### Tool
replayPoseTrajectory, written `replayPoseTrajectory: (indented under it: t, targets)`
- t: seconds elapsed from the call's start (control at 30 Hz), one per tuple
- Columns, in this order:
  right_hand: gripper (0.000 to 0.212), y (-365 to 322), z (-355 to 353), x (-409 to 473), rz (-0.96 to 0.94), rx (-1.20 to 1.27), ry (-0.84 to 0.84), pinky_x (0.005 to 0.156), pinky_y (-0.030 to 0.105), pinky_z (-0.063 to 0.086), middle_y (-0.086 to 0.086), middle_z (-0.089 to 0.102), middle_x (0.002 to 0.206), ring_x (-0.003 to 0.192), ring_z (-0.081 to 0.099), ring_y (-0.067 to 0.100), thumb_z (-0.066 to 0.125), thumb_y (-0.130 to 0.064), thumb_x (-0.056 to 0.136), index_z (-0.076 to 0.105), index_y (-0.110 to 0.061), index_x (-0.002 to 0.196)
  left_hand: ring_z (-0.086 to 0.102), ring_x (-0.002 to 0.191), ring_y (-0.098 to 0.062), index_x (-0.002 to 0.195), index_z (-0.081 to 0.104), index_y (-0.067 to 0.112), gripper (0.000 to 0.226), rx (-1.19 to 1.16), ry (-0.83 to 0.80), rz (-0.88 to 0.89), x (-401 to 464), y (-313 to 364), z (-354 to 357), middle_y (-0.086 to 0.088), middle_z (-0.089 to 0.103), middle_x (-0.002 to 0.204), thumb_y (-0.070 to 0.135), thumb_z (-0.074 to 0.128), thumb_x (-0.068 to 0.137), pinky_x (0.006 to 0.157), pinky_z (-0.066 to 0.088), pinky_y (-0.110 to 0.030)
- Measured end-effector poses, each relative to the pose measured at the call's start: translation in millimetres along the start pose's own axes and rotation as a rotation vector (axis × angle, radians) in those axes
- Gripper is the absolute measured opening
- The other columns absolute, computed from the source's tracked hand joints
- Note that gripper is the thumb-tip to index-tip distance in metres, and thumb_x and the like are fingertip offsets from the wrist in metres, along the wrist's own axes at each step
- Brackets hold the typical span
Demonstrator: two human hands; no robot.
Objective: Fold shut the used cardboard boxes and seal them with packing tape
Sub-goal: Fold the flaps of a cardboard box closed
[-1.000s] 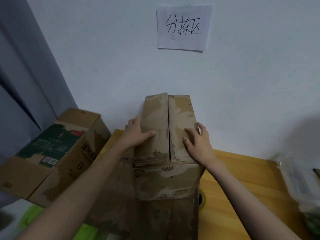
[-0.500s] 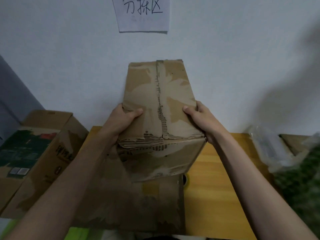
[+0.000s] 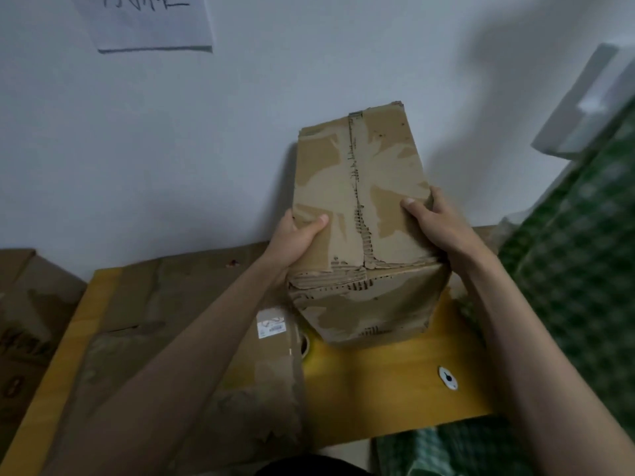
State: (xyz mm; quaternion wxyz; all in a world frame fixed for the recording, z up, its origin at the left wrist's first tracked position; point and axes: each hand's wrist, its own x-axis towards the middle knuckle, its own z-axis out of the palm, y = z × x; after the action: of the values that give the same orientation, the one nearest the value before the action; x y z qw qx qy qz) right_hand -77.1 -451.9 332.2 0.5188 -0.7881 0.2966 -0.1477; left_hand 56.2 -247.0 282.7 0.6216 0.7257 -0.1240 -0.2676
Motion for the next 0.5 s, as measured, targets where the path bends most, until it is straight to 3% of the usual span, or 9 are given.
replayPoseTrajectory:
  t: [0.1,0.17,0.27,0.37,0.5]
  targets:
    - [0.045,27.4,-17.7,4.1,0.058,-0.024,0.001,0.096,0.04,0.054,0.003,0.058,0.131,0.11,0.061,0.021,0.05,-0.037,0.105,0.039,-0.02,0.144,0.069,0.105,-0.018,0.135,0.048,0.023,0.057,-0.034,-0.041,-0.045,12.7,-16.6,32.2,0.001,0.067,0.122,0.041,0.074,0.088,0.093,0.058,-0.042]
    - [0.043,46.3,-24.8,8.7,0.101,-0.027,-0.001,0.084,0.03,0.053,0.001,0.058,0.129,0.104,0.06,0.016,0.048,-0.036,0.105,0.041,-0.019,0.143,0.068,0.106,-0.019,0.134,0.048,0.021,0.057,-0.04,-0.05,-0.075,19.5,-28.2,48.6,0.001,0.066,0.121,0.039,0.075,0.087,0.096,0.056,-0.044]
    - [0.035,75.4,-26.3,15.7,0.169,-0.025,-0.038,0.063,0.017,0.04,-0.003,0.057,0.113,0.086,0.054,0.003,0.046,-0.032,0.107,0.044,-0.017,0.139,0.067,0.107,-0.019,0.135,0.047,0.022,0.059,-0.01,-0.053,-0.126,28.1,-47.1,61.4,0.001,0.065,0.123,0.04,0.076,0.087,0.097,0.055,-0.044]
    - [0.038,103.9,-17.1,20.9,0.191,0.008,-0.069,0.065,0.016,0.04,0.0,0.057,0.123,0.088,0.053,0.0,0.046,-0.03,0.107,0.043,-0.017,0.143,0.064,0.11,-0.018,0.14,0.043,0.022,0.063,0.074,-0.035,-0.126,33.1,-62.8,63.9,0.001,0.062,0.128,0.04,0.074,0.088,0.099,0.053,-0.044]
    - [0.048,128.5,-1.1,29.4,0.159,0.065,-0.064,0.075,0.016,0.043,0.002,0.055,0.135,0.113,0.056,0.016,0.047,-0.032,0.106,0.038,-0.016,0.15,0.06,0.115,-0.018,0.146,0.037,0.023,0.067,0.14,0.005,-0.084,38.7,-75.3,63.1,0.003,0.058,0.131,0.038,0.071,0.091,0.101,0.052,-0.045]
